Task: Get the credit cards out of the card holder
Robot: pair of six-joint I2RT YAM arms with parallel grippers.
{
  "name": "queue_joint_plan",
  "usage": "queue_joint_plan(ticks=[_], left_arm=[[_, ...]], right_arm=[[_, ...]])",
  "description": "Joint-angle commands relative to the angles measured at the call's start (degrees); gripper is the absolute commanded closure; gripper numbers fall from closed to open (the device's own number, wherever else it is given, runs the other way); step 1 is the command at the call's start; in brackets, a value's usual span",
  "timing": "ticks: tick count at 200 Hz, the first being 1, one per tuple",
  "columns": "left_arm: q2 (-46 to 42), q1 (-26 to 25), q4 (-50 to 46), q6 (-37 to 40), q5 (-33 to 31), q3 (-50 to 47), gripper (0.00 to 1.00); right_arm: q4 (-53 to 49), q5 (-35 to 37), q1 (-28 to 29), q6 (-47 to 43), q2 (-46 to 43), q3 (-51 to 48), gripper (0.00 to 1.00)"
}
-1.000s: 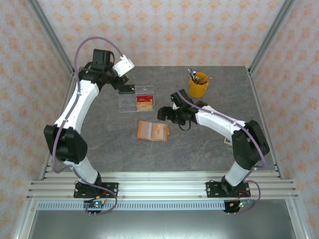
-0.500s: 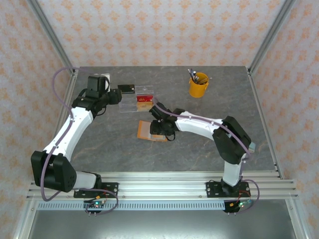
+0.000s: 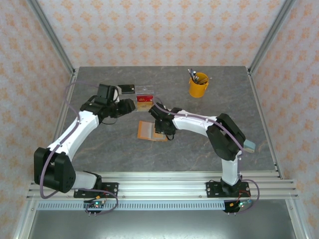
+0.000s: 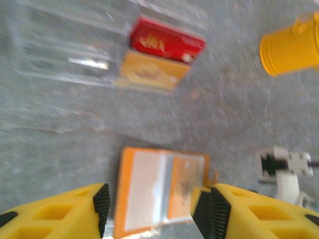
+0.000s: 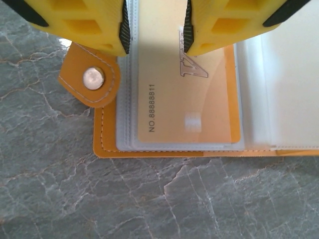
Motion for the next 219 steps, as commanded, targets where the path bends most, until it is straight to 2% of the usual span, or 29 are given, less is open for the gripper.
queue_joint_plan(ticks=[1,41,81,148,219], left_arm=[[2.3,-3.6,-2.3,-3.3,3.1,0.4,0.51],[6.0,-8.7,3.5,-8.9,5.1,-3.1,0.69],[10.8,-10.8,8.3,-12.4,7.1,-4.9,0.79],[20.3,-11.5,11.4,-12.4,8.5,-2.5,0.81],[25.5,-11.5,14.2,-11.4,7.9,-1.6,0.80]], right_arm=[[-1.6,1.3,-0.3,0.5,1.8,1.6,0.66],[-1.0,-0.4,-0.8,-0.1,2.9,1.6,0.70],[0.6,-3.2,-1.7,-0.4,3.0,0.1,0.71],[2.7,-5.8,-3.1,-0.7,2.6,-2.0,0.73],[3.0,-7.2,-3.6,-1.1,2.6,-2.5,0.75]])
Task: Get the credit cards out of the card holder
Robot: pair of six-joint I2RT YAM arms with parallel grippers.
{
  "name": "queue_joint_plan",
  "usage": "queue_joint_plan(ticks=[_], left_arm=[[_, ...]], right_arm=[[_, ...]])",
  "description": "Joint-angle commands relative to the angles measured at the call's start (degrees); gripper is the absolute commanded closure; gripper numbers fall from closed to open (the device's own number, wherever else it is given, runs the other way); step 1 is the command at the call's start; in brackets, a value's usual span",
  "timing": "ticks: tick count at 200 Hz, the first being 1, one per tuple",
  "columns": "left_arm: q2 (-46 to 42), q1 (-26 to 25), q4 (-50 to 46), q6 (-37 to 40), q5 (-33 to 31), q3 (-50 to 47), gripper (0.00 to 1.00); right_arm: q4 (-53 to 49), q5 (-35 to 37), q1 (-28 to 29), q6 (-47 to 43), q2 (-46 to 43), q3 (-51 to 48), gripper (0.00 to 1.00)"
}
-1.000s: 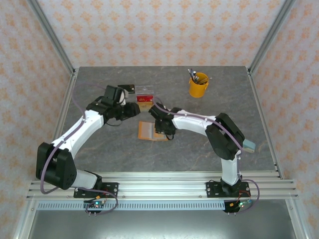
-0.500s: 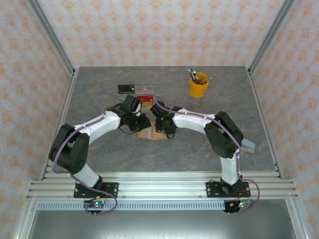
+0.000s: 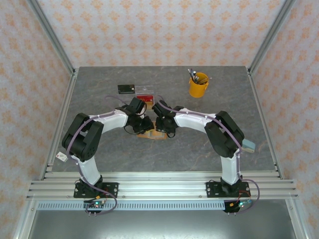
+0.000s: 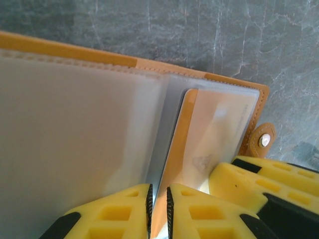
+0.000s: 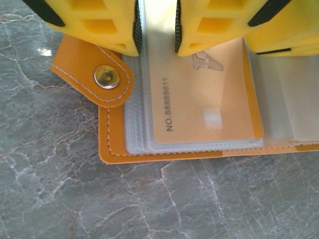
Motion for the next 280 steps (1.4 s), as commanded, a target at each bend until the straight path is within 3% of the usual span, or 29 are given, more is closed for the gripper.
queue_joint_plan(ticks=[1,51,129,174,192,219,280], left_arm=[[0.8,-0.2,1.7,0.7,0.0,1.2,0.79],[2.0,0.0,3.4,2.0,1.9,-0.2,0.77],[2.4,2.3,15.7,0.9,13.6,-6.0,0.82],[1.5,2.3,14.4,3.8,15.4,-5.0,0.82],[1.6,2.3,14.3,4.2,15.5,-4.9,0.84],[1.1,2.5,12.1,5.7,13.2,-4.7,1.00],[-3.9,4.6,8.4,8.8,8.0,-7.2,1.00]], right_arm=[[-1.0,-0.8,-0.4,-0.7,0.7,-1.9,0.75],[-0.4,-3.2,-0.7,-1.3,1.4,-1.9,0.76],[1.1,-7.7,-0.7,-1.9,2.9,-1.7,0.77],[2.7,-9.9,-0.7,-1.8,2.8,-2.0,0.77],[3.0,-10.2,-0.7,-1.8,2.9,-2.1,0.77],[2.3,-9.3,-0.8,-1.7,2.8,-2.1,0.77],[4.2,-8.5,-1.7,-1.4,-1.4,-4.6,0.75]])
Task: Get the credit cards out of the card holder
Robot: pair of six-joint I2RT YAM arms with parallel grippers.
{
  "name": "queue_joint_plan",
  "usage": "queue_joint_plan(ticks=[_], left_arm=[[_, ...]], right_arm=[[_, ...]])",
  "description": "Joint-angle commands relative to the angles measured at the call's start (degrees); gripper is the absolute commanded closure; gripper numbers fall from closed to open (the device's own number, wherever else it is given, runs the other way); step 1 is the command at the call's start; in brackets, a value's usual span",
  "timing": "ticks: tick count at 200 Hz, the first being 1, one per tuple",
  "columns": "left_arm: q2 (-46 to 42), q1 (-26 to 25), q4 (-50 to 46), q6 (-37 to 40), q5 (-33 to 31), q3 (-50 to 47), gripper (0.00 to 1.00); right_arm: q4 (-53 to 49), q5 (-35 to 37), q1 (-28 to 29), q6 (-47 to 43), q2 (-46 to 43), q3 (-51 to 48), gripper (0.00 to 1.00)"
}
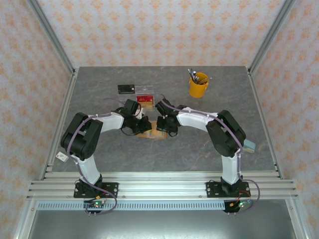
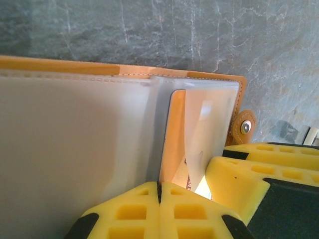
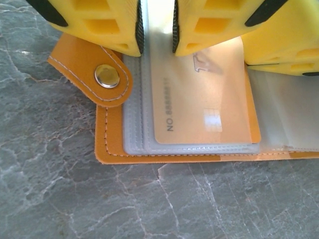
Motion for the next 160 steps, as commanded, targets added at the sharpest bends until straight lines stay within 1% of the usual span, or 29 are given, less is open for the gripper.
queue_joint_plan(ticks=[1,44,86,117,160], left_arm=[[-3.5,0.7,-1.4,2.2,-1.1,-1.4,1.00],[-4.5,1.9,-1.6,2.1,-1.0,-2.6,1.00],[-4.6,2.9,-2.4,2.5,-2.8,-3.6,1.00],[-5.0,3.1,-3.4,2.9,-3.6,-3.6,1.00],[-6.3,3.9,-5.7,4.1,-5.3,-3.6,1.00]], right_arm=[[1.9,-2.7,0.4,-0.2,-0.8,-2.9,0.75],[4.3,-6.5,0.1,0.3,-0.9,-3.2,0.73],[3.0,-4.8,0.0,1.0,0.3,-3.4,0.72],[3.3,-3.6,-0.1,1.2,-1.0,-4.0,0.68],[2.4,-3.0,-0.1,0.7,-0.5,-3.3,0.69]])
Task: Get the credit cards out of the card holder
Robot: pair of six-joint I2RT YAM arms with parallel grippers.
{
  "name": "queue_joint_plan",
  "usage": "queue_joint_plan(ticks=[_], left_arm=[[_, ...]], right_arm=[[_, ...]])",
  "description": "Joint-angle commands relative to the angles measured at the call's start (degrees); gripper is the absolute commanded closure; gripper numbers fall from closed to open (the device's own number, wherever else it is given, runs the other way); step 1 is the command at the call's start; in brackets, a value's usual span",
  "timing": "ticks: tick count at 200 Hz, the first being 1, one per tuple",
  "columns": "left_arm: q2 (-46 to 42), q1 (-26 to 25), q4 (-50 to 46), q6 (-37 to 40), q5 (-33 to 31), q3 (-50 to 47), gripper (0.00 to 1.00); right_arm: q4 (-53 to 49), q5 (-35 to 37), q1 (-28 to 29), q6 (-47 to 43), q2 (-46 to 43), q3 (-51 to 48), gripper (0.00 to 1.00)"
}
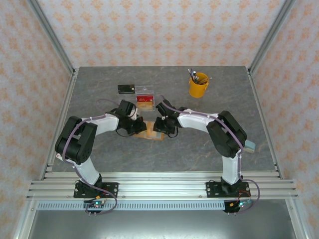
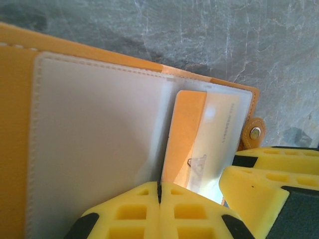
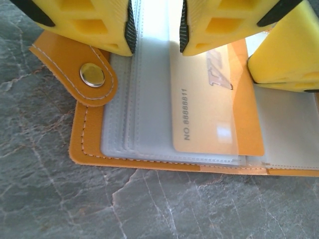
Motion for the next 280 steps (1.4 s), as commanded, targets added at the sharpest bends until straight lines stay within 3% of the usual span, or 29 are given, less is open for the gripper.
queue_joint_plan(ticks=[1,96,127,179,233,280], left_arm=[[-2.2,0.8,-3.0,1.8,-2.5,-0.6,1.00],[-0.7,0.9,-3.5,1.7,-0.8,0.8,1.00],[-0.7,0.9,-3.9,1.6,-1.1,0.9,1.00],[-0.2,0.9,-3.5,0.8,-0.4,0.9,1.00],[1.0,1.0,1.8,-1.3,4.5,-0.4,0.73],[3.0,1.2,5.4,-2.9,7.8,-1.0,0.69]], right_arm=[[-2.2,2.2,-0.1,0.0,0.2,-1.0,0.69],[-0.7,2.0,-0.1,-4.8,-6.5,-0.8,0.74],[-0.3,-2.2,0.0,-4.8,-3.2,1.1,0.78],[-1.1,-3.1,-0.1,-4.2,2.4,3.7,0.80],[-1.2,-4.7,0.0,-4.6,4.1,3.5,0.80],[-1.7,-5.3,0.0,-5.0,5.1,3.4,0.81]])
